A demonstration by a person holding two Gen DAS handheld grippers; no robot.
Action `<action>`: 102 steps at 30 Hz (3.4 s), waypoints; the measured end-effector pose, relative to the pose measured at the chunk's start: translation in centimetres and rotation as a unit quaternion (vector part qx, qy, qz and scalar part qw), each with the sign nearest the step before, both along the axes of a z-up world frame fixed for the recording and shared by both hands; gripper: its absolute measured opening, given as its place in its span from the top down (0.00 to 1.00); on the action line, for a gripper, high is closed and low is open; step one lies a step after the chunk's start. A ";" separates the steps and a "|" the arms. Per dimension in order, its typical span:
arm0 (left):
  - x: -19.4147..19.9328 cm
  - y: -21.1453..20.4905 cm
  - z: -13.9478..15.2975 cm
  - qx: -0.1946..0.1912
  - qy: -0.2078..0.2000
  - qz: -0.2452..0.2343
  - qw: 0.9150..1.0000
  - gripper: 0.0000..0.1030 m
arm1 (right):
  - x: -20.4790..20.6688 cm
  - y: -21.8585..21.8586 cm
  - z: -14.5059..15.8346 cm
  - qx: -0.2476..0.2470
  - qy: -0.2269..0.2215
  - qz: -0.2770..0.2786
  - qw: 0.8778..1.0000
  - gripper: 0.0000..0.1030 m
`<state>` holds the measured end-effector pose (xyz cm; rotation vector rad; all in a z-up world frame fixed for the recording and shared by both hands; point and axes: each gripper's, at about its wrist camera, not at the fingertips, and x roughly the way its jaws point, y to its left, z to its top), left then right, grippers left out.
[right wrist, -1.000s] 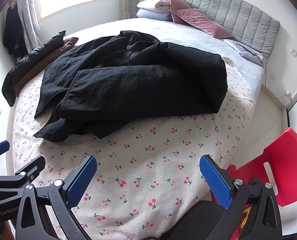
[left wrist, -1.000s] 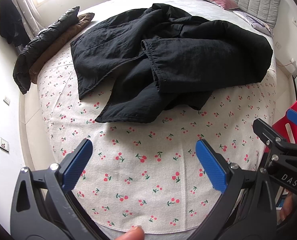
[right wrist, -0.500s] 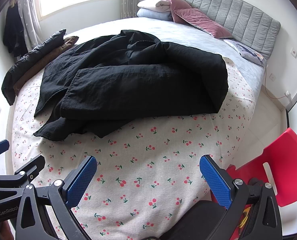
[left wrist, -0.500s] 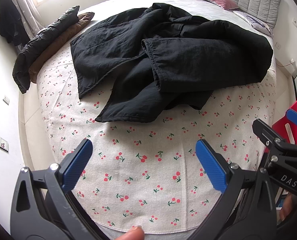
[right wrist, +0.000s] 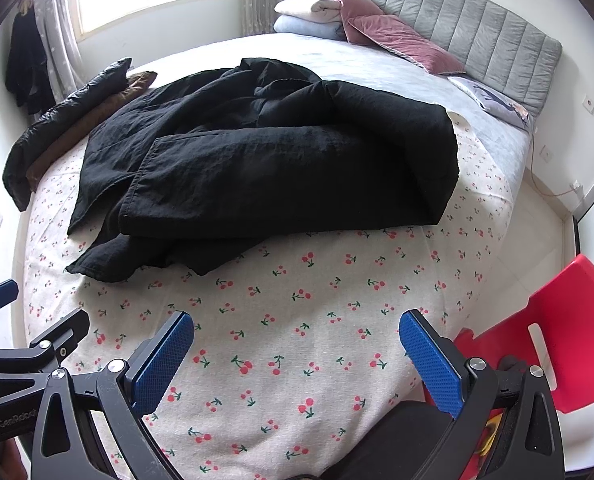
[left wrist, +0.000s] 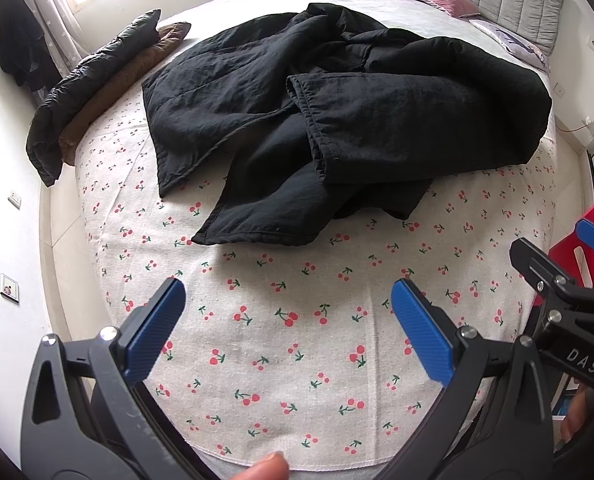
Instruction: Fold large clothes
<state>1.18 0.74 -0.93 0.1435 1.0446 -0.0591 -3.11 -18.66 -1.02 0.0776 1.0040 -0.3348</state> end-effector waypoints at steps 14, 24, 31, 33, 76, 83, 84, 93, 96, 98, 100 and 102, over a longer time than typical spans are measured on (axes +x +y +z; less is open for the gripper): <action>4.3 -1.4 0.8 0.008 -0.036 -0.077 0.996 0.01 | 2.5 -3.3 1.4 -0.036 -0.020 -0.004 0.999 0.00; 10.1 -2.5 2.4 -0.017 -0.058 -0.151 0.987 0.01 | 4.7 -6.5 1.9 -0.032 -0.025 -0.018 0.999 0.00; 15.3 -3.9 2.1 0.008 -0.027 -0.198 0.980 0.01 | 6.9 -8.6 1.8 -0.026 -0.030 -0.015 0.999 0.00; 17.9 -4.2 2.1 0.001 -0.015 -0.201 0.979 0.01 | 7.9 -9.9 1.3 -0.015 -0.026 -0.019 0.999 0.00; 44.0 18.7 6.9 -0.080 -0.142 0.207 0.965 0.88 | 13.0 -19.4 -3.9 0.057 -0.006 0.011 0.998 0.00; 43.5 20.0 2.0 -0.067 -0.067 0.182 0.979 0.25 | 12.1 -20.4 -4.6 0.120 -0.011 0.000 0.993 0.00; 42.7 20.0 2.0 -0.061 -0.086 0.168 0.980 0.22 | 12.0 -20.5 -4.8 0.122 -0.008 -0.005 0.992 0.00; 42.2 19.5 -3.6 -0.073 0.017 0.050 0.996 0.17 | 10.2 -23.6 -6.4 0.240 -0.042 -0.056 0.968 0.00; 42.1 19.5 -6.1 -0.071 0.034 0.047 0.996 0.17 | 9.3 -26.0 -8.3 0.304 -0.053 -0.120 0.944 0.00; 41.9 19.6 -7.5 -0.089 0.043 0.055 0.994 0.18 | 9.0 -26.6 -9.0 0.330 -0.060 -0.138 0.932 0.00; 41.4 19.4 -8.3 -0.098 0.033 0.066 0.992 0.22 | 9.5 -27.0 -9.4 0.340 -0.073 -0.141 0.927 0.00; 40.6 18.5 -8.0 -0.082 0.012 0.054 0.995 0.60 | 10.5 -27.2 -9.8 0.347 -0.082 -0.147 0.922 0.01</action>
